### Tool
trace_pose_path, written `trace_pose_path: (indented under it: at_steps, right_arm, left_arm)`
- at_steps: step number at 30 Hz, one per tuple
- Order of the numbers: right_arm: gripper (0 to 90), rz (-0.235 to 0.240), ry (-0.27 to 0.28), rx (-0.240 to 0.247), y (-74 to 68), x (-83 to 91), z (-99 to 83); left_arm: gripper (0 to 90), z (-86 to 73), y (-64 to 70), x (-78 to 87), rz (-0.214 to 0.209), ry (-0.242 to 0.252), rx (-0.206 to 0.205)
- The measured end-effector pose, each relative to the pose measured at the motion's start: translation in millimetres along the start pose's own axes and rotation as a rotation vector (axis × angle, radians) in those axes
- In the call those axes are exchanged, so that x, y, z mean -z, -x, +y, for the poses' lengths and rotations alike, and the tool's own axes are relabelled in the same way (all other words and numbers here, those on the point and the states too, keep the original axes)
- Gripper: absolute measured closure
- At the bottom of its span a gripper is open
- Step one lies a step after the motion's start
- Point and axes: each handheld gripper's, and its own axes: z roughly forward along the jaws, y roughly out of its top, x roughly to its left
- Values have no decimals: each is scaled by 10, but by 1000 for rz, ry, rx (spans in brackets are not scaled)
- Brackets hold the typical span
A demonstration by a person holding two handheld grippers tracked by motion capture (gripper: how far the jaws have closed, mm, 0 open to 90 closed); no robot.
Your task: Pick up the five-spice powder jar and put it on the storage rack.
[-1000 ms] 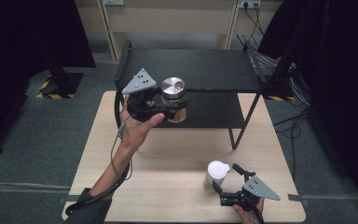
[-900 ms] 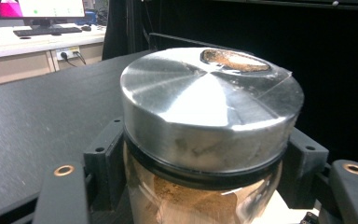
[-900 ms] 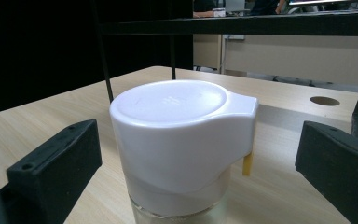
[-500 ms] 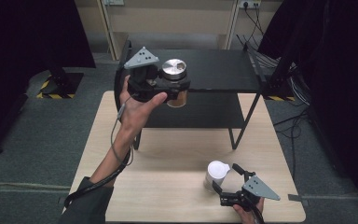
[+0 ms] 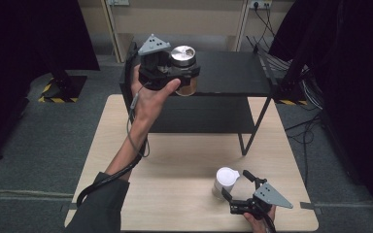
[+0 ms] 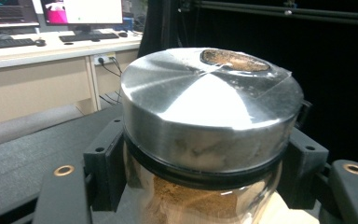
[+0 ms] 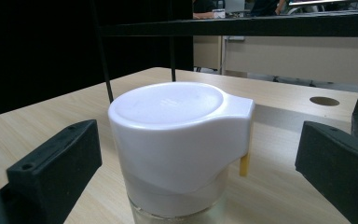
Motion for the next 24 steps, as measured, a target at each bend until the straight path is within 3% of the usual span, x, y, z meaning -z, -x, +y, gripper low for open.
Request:
trace_pose_path:
  at_steps: [9,12,17,24]
  right_arm:
    - [5,1,5,-1,10,6,-3]
    - [5,1,3,-6,13,8,-2]
    - [5,4,4,-4,15,7,-2]
    - [5,7,5,-4,20,6,-3]
  left_arm:
    - [305,1,-9,-141,69,3,22]
    - [305,14,8,-181,99,-7,12]
    - [305,3,-14,-231,122,-2,29]
    - [305,17,12,-295,151,-12,18]
